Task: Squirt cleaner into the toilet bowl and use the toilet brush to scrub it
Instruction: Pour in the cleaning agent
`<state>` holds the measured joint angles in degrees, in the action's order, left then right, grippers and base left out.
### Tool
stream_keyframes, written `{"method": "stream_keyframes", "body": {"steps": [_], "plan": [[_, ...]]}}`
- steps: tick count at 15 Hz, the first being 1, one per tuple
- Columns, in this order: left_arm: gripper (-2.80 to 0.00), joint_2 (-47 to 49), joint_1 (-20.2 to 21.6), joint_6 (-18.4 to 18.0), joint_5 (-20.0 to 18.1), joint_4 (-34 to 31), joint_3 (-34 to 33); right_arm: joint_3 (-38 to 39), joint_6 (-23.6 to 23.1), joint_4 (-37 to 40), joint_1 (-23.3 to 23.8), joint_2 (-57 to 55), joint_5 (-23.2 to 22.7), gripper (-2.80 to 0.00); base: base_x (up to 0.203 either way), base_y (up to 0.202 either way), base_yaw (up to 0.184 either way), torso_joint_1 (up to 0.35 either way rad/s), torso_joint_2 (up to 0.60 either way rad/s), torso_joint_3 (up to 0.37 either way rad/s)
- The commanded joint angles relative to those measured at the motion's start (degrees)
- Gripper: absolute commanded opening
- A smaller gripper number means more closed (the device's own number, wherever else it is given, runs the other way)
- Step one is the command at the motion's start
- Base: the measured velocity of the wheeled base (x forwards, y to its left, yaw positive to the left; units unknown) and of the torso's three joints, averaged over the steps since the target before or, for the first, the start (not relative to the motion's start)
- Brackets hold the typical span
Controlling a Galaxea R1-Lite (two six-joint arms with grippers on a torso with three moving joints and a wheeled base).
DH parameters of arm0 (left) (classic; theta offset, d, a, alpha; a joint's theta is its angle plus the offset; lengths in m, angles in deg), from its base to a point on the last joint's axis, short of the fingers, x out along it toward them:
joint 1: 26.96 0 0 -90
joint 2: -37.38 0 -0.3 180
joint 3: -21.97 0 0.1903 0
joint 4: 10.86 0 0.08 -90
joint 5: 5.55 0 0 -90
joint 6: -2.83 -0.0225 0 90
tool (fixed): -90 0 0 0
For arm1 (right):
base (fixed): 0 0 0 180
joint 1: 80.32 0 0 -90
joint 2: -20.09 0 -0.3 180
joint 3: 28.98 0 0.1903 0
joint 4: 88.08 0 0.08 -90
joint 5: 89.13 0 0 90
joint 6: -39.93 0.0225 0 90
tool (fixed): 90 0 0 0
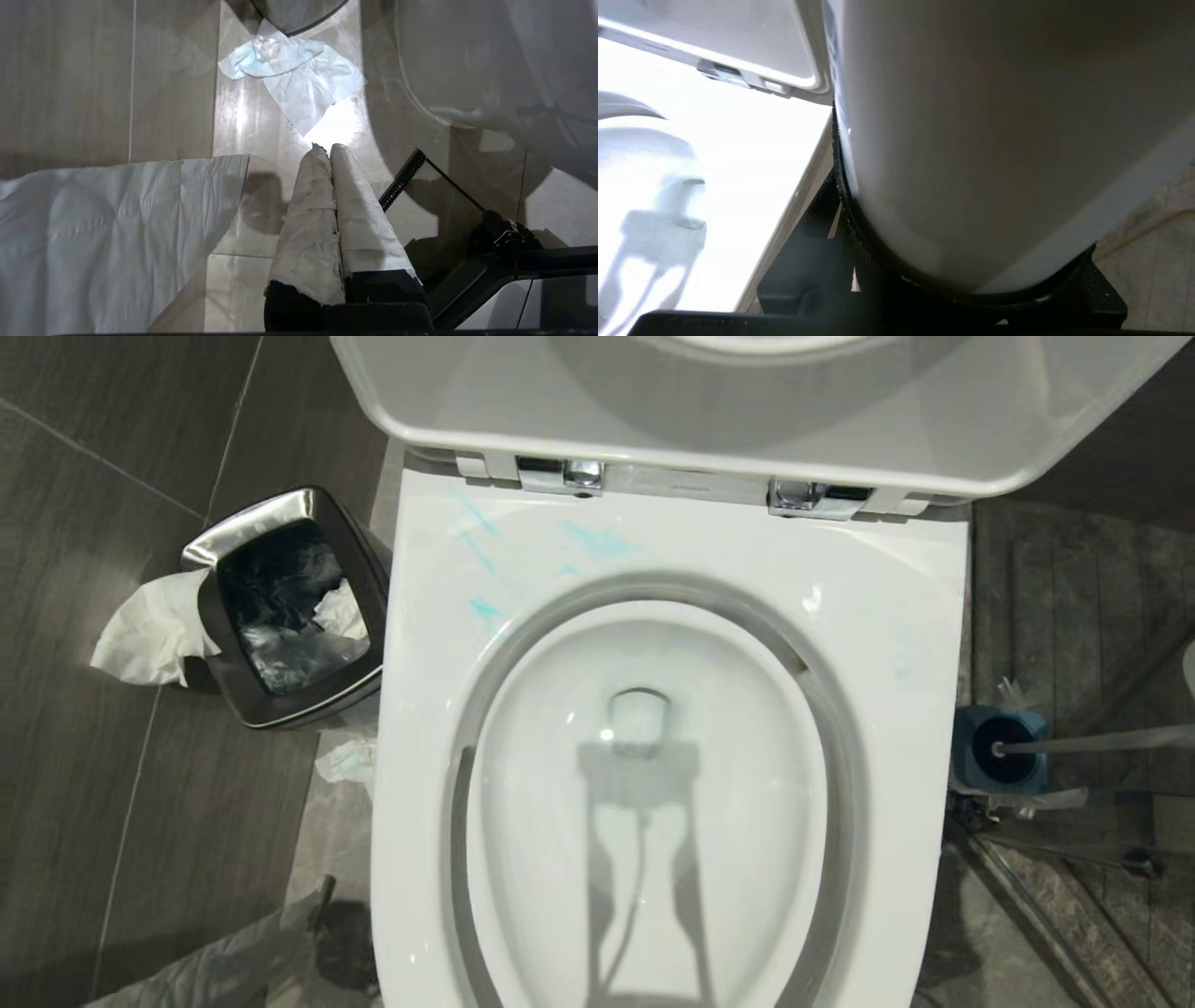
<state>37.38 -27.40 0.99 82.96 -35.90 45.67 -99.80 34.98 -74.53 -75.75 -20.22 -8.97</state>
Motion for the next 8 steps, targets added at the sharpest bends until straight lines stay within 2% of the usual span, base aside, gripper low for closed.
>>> {"method": "stream_keyframes", "body": {"steps": [1,8], "plan": [[-2.8,0.1,0.0,0.0,0.0,0.0,0.0,0.6,-0.5,-0.1,0.0,-0.1,-0.3,-2.8,0.0,0.0,0.0,0.005,0.0,0.2],[-2.8,0.1,0.0,0.0,0.0,0.0,0.0,1.3,-4.1,0.9,-0.1,-0.2,-0.9,-2.8,0.0,0.0,0.0,0.001,0.0,0.205]]}}
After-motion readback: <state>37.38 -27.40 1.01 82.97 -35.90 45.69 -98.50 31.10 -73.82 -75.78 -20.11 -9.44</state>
